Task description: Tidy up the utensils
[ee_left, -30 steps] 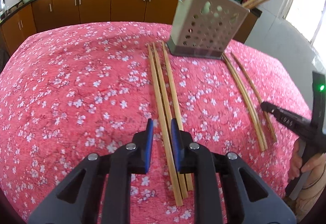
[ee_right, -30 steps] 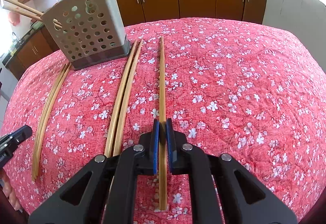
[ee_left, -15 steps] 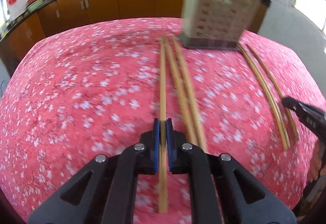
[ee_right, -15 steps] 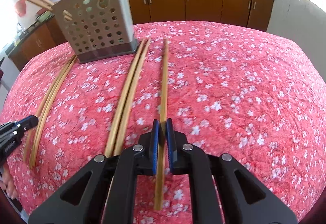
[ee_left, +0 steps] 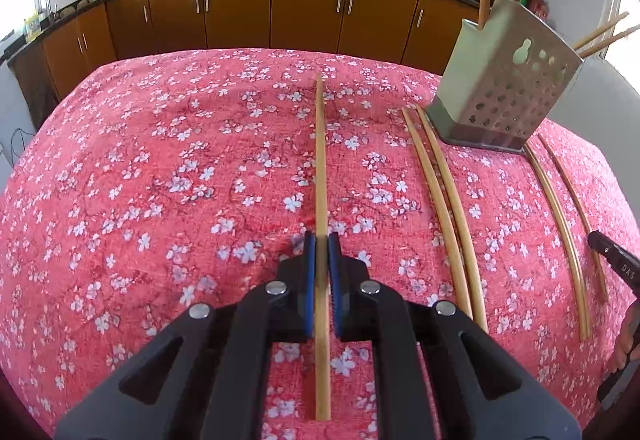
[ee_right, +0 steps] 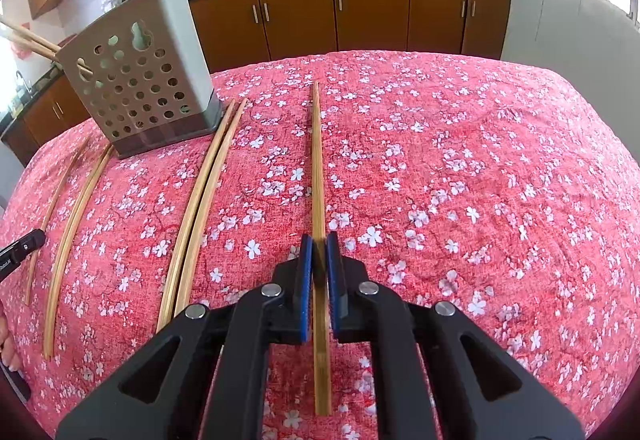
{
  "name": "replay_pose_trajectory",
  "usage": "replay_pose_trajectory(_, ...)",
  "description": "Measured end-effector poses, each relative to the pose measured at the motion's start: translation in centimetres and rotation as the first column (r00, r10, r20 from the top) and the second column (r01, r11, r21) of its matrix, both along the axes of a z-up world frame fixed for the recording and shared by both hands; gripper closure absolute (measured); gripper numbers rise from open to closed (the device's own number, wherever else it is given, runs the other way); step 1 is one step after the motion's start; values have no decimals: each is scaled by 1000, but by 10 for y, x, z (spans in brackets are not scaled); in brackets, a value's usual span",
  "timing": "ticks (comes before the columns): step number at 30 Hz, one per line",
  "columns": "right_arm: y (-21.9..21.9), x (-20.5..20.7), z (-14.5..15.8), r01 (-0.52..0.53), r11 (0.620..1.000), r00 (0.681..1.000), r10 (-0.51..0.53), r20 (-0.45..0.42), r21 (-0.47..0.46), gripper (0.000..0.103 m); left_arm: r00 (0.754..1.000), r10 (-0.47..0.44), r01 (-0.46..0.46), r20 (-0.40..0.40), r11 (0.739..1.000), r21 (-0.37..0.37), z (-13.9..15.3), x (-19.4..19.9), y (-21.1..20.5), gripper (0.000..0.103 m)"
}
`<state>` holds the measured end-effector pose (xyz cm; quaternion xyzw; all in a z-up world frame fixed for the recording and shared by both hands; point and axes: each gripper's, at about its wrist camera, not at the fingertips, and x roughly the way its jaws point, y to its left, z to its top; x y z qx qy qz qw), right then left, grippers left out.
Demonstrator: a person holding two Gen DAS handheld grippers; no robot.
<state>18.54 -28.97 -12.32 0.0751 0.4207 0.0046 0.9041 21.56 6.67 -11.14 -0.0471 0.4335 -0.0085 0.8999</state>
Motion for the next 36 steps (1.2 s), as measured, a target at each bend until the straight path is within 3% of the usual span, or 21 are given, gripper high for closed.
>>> replay_pose_trajectory(36,1,-1,0,2,1000,1000,-2,0,-6,94,1000,8,-8,4,1000,-25,0,-7,3,92)
